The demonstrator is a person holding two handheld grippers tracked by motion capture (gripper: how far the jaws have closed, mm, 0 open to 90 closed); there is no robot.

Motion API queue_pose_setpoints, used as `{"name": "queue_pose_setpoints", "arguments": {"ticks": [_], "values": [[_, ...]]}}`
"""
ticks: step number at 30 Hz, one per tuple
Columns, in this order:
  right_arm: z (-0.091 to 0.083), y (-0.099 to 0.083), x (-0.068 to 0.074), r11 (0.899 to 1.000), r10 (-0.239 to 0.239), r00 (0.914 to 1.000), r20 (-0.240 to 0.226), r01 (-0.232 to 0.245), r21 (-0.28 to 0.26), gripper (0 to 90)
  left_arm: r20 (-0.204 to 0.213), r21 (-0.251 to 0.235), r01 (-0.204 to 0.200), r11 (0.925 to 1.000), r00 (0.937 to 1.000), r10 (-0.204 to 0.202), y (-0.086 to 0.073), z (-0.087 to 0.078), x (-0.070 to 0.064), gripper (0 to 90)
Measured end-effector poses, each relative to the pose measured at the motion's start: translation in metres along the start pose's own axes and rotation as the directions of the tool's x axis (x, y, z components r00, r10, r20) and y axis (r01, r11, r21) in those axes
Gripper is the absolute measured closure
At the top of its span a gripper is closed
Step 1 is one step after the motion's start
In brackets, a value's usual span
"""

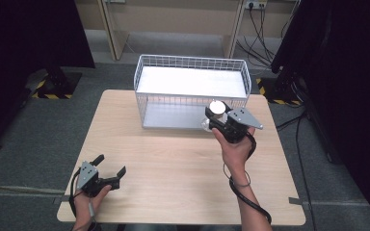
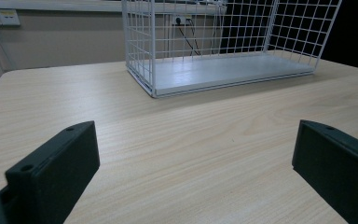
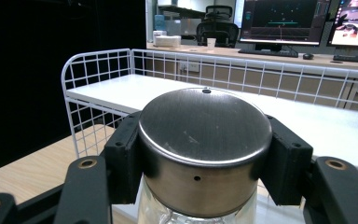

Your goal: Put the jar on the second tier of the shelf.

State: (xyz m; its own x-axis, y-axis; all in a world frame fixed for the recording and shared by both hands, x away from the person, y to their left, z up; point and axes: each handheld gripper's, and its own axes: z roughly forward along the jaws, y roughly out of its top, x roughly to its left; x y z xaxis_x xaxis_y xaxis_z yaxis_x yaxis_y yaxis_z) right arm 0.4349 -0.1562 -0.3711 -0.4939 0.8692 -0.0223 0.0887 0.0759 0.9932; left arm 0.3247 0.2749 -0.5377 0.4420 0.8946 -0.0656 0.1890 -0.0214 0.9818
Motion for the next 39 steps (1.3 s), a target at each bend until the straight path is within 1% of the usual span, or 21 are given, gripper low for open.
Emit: {"name": "queue_pose_setpoints", "arguments": {"ticks": [6,16,22,32,39], "values": [[0.0,0.013,-0.003,1.0,-0.006,0.9999,0.008,0.006,-0.016,40.4,0.0,-0.001,0.0,1.0,1.0,0.0,0.0,0.0,0.0,0.3],[0.003,0.03,-0.009,0.999,-0.021,0.9995,0.025,0.022,-0.027,40.4,0.001,-0.001,0.001,1.0,1.0,-0.001,0.0,0.0,0.0,0.3],[0.006,0.036,-0.012,0.999,-0.024,0.9992,0.033,0.024,-0.028,40.3,0.002,-0.002,0.002,1.0,1.0,-0.002,0.0,0.0,0.0,0.3],[0.014,0.051,-0.02,0.999,-0.022,0.9983,0.054,0.024,-0.031,40.3,0.002,-0.002,0.002,1.0,1.0,-0.002,0.0,0.0,0.0,0.3],[0.023,0.061,-0.027,0.999,-0.016,0.9971,0.075,0.018,-0.03,40.3,0.003,-0.001,0.004,1.0,1.0,-0.004,0.0,0.0,0.0,0.3]]}}
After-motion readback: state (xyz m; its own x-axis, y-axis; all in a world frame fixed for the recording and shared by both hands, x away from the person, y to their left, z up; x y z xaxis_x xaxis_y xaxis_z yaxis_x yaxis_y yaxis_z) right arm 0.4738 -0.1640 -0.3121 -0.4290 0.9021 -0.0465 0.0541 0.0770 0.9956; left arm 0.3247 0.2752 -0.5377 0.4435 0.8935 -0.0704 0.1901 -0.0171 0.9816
